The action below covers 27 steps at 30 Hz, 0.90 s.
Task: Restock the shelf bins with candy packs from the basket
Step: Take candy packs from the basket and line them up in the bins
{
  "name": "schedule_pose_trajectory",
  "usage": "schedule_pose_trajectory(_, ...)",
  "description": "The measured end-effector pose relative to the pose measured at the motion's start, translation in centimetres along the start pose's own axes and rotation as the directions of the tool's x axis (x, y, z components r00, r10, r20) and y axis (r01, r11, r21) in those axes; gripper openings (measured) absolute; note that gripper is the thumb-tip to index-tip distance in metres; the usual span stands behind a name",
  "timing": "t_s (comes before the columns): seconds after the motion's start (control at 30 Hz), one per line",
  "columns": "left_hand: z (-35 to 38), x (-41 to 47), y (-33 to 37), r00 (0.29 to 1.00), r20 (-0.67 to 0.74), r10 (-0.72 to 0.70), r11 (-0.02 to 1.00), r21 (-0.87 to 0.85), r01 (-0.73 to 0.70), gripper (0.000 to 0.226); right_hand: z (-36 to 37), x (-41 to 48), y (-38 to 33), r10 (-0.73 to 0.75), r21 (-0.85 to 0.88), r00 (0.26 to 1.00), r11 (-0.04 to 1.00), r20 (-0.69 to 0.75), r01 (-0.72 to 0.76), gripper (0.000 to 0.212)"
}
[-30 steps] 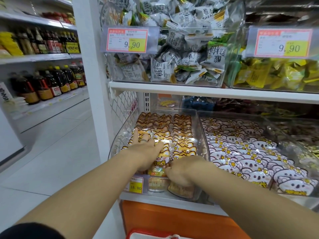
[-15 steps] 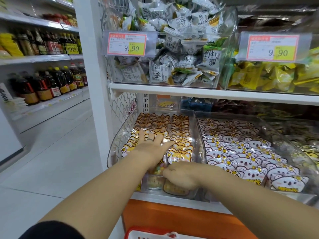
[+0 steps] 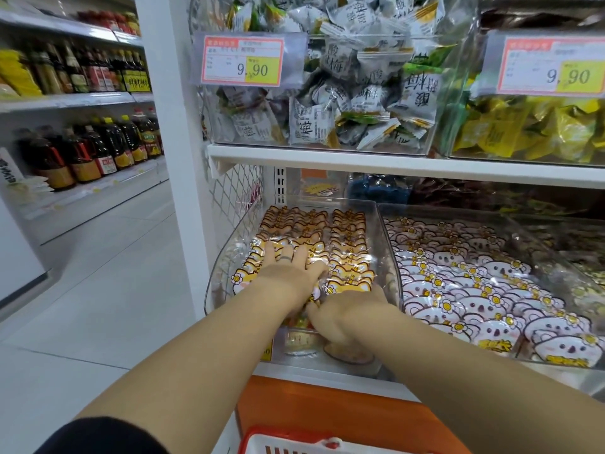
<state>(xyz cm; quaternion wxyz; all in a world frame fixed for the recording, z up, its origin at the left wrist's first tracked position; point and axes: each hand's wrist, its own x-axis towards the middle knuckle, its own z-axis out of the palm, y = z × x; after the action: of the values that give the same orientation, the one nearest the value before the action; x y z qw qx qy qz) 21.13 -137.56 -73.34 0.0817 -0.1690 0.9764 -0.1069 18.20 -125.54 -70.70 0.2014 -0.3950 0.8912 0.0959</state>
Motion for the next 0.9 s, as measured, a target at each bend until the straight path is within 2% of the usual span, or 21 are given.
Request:
schedule_pose_trajectory(0.13, -0.4, -0.3, 0.2, 1.000, -0.004, -0.006, 1.000, -0.001, 0.006, 0.072, 0.2, -0.1, 0.7, -0.035, -0.028, 0.999, 0.999, 0.012, 0.036, 0.057)
schedule_pose_trajectory(0.23, -0.5, -1.0, 0.2, 0.999, -0.032, -0.007, 1.000, 0.005, 0.007, 0.088, 0.1, -0.4, 1.3, -0.059, 0.101, 0.995, 0.994, 0.082, 0.051, 0.068)
schedule_pose_trajectory(0.33, -0.3, -1.7, -0.5, 0.997, -0.076, -0.010, 0.999, -0.043, 0.007, 0.101, -0.1, -1.4, 1.6, -0.143, 0.191, 0.983, 0.974, 0.111, 0.120, 0.057)
schedule_pose_trajectory(0.4, -0.5, -2.4, -0.9, 0.982, -0.187, 0.001, 0.997, -0.075, -0.016, 0.090, 0.2, -1.8, 1.5, -0.137, 0.198, 0.987, 0.973, 0.081, 0.118, 0.044)
schedule_pose_trajectory(0.5, -0.7, -2.9, -1.2, 0.929, -0.361, 0.085, 0.982, -0.129, -0.140, 0.047, 0.9, -1.7, 1.7, -0.093, 0.305, 0.994, 0.950, 0.064, 0.069, 0.036)
schedule_pose_trajectory(0.57, -0.6, -3.0, -0.9, 0.942, -0.314, 0.115, 0.932, -0.294, -0.212, 0.030, 0.8, -1.8, 1.6, -0.114, 0.285, 0.989, 0.955, 0.095, 0.082, 0.038)
schedule_pose_trajectory(0.63, -0.5, -2.8, -0.7, 0.970, -0.223, 0.097, 0.885, -0.427, -0.187, 0.024, 0.6, -2.0, 1.4, -0.119, 0.271, 0.989, 0.958, 0.087, 0.091, 0.044)
schedule_pose_trajectory(0.7, -0.3, -2.3, -1.0, 0.981, -0.193, 0.033, 0.887, -0.446, -0.118, 0.016, 0.5, -1.9, 1.2, -0.110, 0.247, 0.991, 0.965, 0.070, 0.090, 0.042)
schedule_pose_trajectory(0.8, 0.4, -1.8, -1.2, 0.984, -0.171, -0.058, 0.911, -0.412, -0.018, 0.028, 0.6, -1.6, 1.0, -0.114, 0.255, 0.991, 0.963, 0.070, 0.093, 0.036)
schedule_pose_trajectory(0.9, 1.0, -2.1, -0.9, 0.982, -0.150, -0.114, 0.949, -0.310, 0.062, 0.047, 0.8, -1.1, 1.1, -0.137, 0.239, 0.985, 0.965, 0.109, 0.108, 0.045)
